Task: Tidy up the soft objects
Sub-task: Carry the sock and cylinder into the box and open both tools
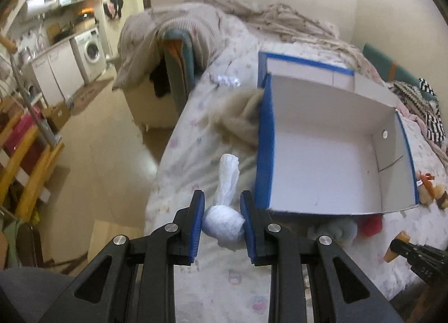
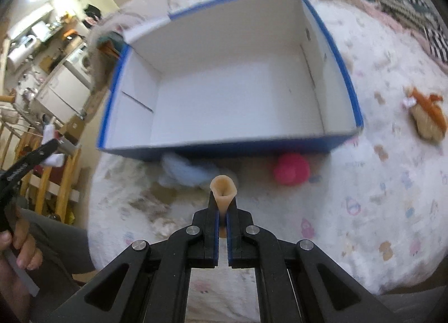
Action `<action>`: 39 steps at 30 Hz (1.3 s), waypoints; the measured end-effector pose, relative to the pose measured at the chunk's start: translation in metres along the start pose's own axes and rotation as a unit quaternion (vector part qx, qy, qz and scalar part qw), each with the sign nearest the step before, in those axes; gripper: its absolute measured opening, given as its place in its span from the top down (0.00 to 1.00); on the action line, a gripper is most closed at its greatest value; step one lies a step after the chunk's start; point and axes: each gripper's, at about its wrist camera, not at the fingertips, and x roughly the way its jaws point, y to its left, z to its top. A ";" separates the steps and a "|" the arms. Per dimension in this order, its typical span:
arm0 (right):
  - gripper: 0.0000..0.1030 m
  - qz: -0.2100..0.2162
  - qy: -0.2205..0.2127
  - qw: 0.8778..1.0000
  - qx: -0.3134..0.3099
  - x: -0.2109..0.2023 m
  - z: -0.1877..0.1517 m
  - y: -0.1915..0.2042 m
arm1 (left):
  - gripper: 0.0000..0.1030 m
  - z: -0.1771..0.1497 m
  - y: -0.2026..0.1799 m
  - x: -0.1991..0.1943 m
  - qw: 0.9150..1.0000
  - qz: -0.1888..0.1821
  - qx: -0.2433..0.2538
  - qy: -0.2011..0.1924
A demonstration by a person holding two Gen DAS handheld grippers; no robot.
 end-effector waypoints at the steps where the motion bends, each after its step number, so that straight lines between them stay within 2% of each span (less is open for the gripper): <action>1: 0.95 -0.001 -0.015 1.000 -0.009 -0.006 0.003 0.005 | 0.77 0.002 -0.003 -0.002 1.000 0.000 0.006 -0.003; 3: 0.95 -0.004 -0.041 0.999 -0.026 -0.019 0.011 0.013 | 0.77 0.006 -0.009 -0.004 1.000 -0.002 0.015 0.000; 7: 0.95 -0.001 -0.085 0.996 -0.040 -0.039 0.038 0.028 | 0.77 0.026 -0.014 -0.009 1.000 -0.025 0.002 0.009; 12: 0.95 0.000 -0.133 0.990 -0.043 -0.056 0.078 0.033 | 0.77 0.056 -0.031 -0.018 0.999 -0.031 0.020 -0.019; 18: 0.95 -0.008 -0.168 0.985 -0.036 -0.051 0.119 0.024 | 0.77 0.084 -0.057 -0.006 0.998 -0.034 0.045 -0.035; 22: 0.95 -0.011 -0.154 0.988 -0.022 -0.025 0.134 0.010 | 0.76 0.097 -0.078 0.017 0.997 -0.024 0.058 -0.035; 26: 0.95 -0.019 -0.128 0.992 -0.007 0.007 0.130 -0.006 | 0.76 0.098 -0.094 0.047 0.998 -0.011 0.060 -0.022; 34: 0.95 -0.018 -0.074 0.997 0.011 0.044 0.123 -0.017 | 0.76 0.071 -0.116 0.100 0.997 0.000 0.075 0.017; 39: 0.95 -0.029 -0.037 0.999 -0.010 0.066 0.118 -0.008 | 0.76 0.060 -0.117 0.109 0.996 -0.009 0.088 0.012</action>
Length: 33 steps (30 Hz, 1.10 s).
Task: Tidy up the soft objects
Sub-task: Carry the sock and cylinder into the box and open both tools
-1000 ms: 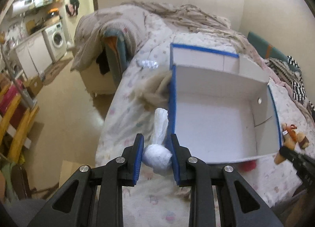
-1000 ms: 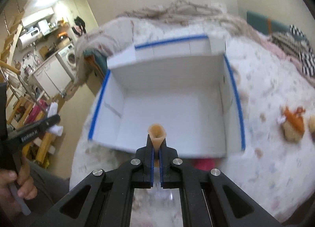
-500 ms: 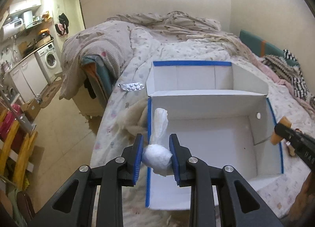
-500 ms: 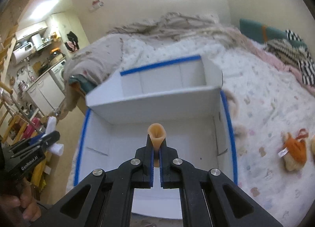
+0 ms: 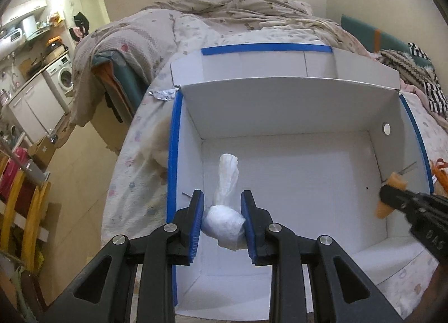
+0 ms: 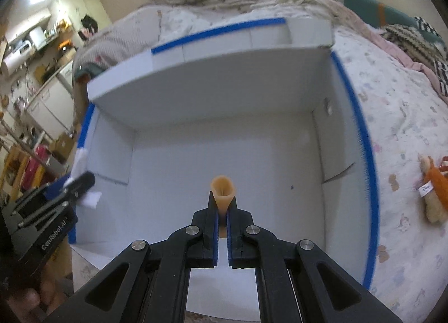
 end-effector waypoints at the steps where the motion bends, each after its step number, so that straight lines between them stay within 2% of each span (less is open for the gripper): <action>1: 0.95 -0.001 0.006 1.000 -0.002 0.003 -0.001 0.001 | 0.76 -0.002 0.001 0.002 1.000 0.006 0.006 0.000; 7: 0.95 -0.010 0.033 0.999 -0.012 0.017 -0.007 0.006 | 0.76 -0.011 0.003 0.012 1.000 0.000 0.006 0.019; 13: 0.95 -0.025 0.060 0.998 -0.014 0.031 -0.015 0.005 | 0.76 -0.016 -0.004 0.020 0.999 -0.024 0.007 0.038; 17: 0.94 -0.031 0.060 0.998 -0.016 0.032 -0.015 0.005 | 0.74 -0.015 -0.005 0.021 0.999 -0.023 0.007 0.041; 22: 0.90 -0.027 0.051 0.998 -0.010 0.027 -0.015 0.005 | 0.67 -0.015 -0.003 0.021 0.999 -0.020 0.006 0.042; 23: 0.85 -0.024 0.049 0.998 -0.007 0.027 -0.013 0.003 | 0.64 -0.015 -0.003 0.020 0.999 -0.020 0.007 0.041; 24: 0.75 -0.020 0.046 0.999 -0.003 0.025 -0.013 0.002 | 0.61 -0.016 -0.004 0.018 0.999 -0.020 0.008 0.040; 26: 0.65 -0.011 0.035 0.999 0.004 0.019 -0.012 -0.001 | 0.56 -0.015 -0.004 0.017 0.999 -0.022 0.008 0.036; 29: 0.36 -0.001 0.011 1.000 0.010 0.010 -0.008 -0.002 | 0.47 -0.013 -0.003 0.013 0.999 -0.025 0.004 0.030; 31: 0.34 0.008 -0.011 1.000 0.015 0.002 -0.006 -0.002 | 0.40 -0.012 -0.003 0.011 0.999 -0.028 0.000 0.027; 33: 0.20 0.016 -0.024 0.999 0.015 -0.005 -0.003 -0.002 | 0.35 -0.010 -0.002 0.007 0.999 -0.036 -0.007 0.019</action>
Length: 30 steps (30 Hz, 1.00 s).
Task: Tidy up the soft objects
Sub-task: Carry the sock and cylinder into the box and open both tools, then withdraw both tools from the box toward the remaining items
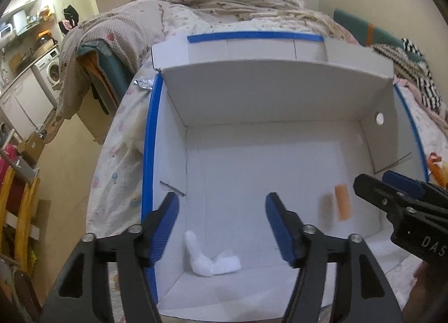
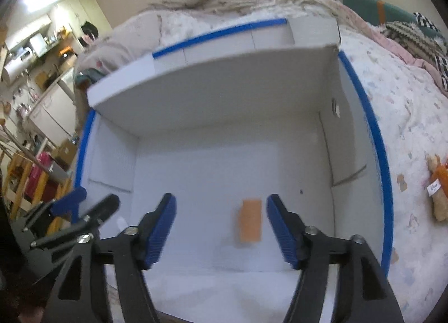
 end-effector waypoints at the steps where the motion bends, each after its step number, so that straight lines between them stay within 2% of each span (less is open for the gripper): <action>1: 0.16 0.006 -0.006 1.000 0.002 -0.002 0.001 0.000 | 0.35 0.001 0.000 -0.002 1.000 0.000 -0.003 -0.005; 3: 0.07 0.008 -0.018 1.000 0.007 -0.006 0.003 0.001 | 0.34 0.001 0.000 -0.008 1.000 0.010 -0.005 -0.019; 11: 0.00 0.009 -0.038 0.999 0.016 -0.009 0.012 0.002 | 0.33 0.005 0.001 -0.022 0.998 0.028 -0.006 -0.048; 17: 0.00 -0.009 -0.067 0.998 -0.007 -0.015 0.013 0.006 | 0.33 0.005 0.003 -0.029 0.998 0.021 -0.012 -0.060; 26: 0.00 -0.013 -0.082 0.997 0.003 -0.033 0.008 -0.001 | 0.33 0.002 0.009 -0.042 0.998 0.017 -0.014 -0.064; 30: 0.00 -0.017 -0.086 0.996 -0.006 -0.042 -0.001 -0.002 | 0.33 -0.006 0.009 -0.058 0.997 0.008 0.021 -0.070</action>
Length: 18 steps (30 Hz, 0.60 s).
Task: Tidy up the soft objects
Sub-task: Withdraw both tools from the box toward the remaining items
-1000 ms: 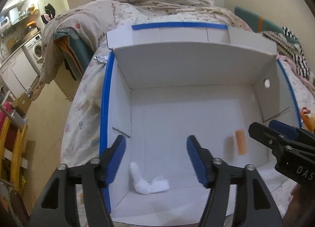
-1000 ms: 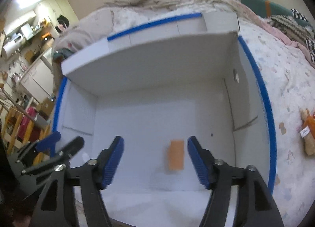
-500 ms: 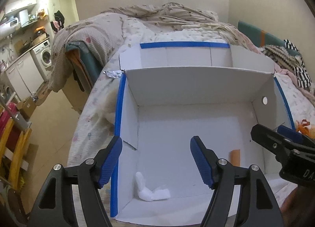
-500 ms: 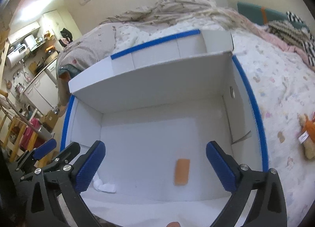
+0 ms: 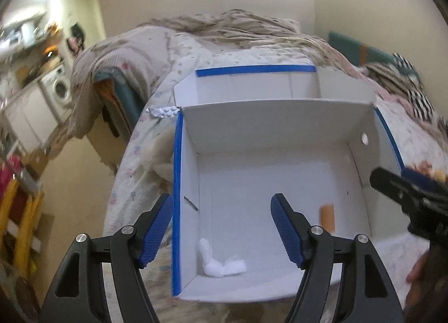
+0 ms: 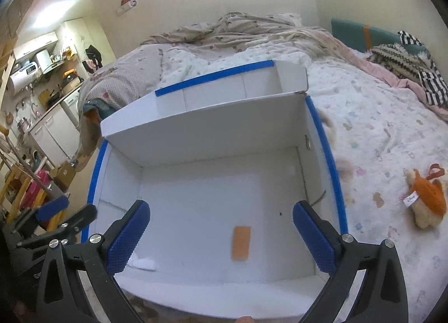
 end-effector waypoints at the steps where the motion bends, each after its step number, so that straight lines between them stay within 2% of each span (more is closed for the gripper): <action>1: 0.00 -0.002 0.003 1.000 -0.004 -0.002 -0.002 0.000 | 0.33 -0.002 0.001 -0.005 1.000 0.000 0.005 -0.005; 3: 0.00 -0.003 0.006 1.000 -0.009 -0.006 -0.004 0.000 | 0.30 -0.007 0.006 -0.016 1.000 -0.004 0.006 -0.012; 6: 0.00 0.000 0.019 1.000 -0.008 -0.012 -0.006 -0.001 | 0.29 -0.016 0.019 -0.023 1.000 -0.011 -0.011 0.003; 11: 0.00 0.005 0.020 1.000 -0.016 -0.031 -0.020 0.000 | 0.29 -0.036 0.041 -0.031 0.999 0.008 -0.042 0.028; 15: 0.00 0.007 0.027 0.999 -0.023 -0.043 -0.039 0.002 | 0.29 -0.048 0.055 -0.034 0.994 -0.014 -0.091 0.050; 18: 0.00 0.009 0.034 0.999 -0.029 -0.050 -0.050 0.003 | 0.29 -0.053 0.057 -0.033 0.993 -0.018 -0.099 0.066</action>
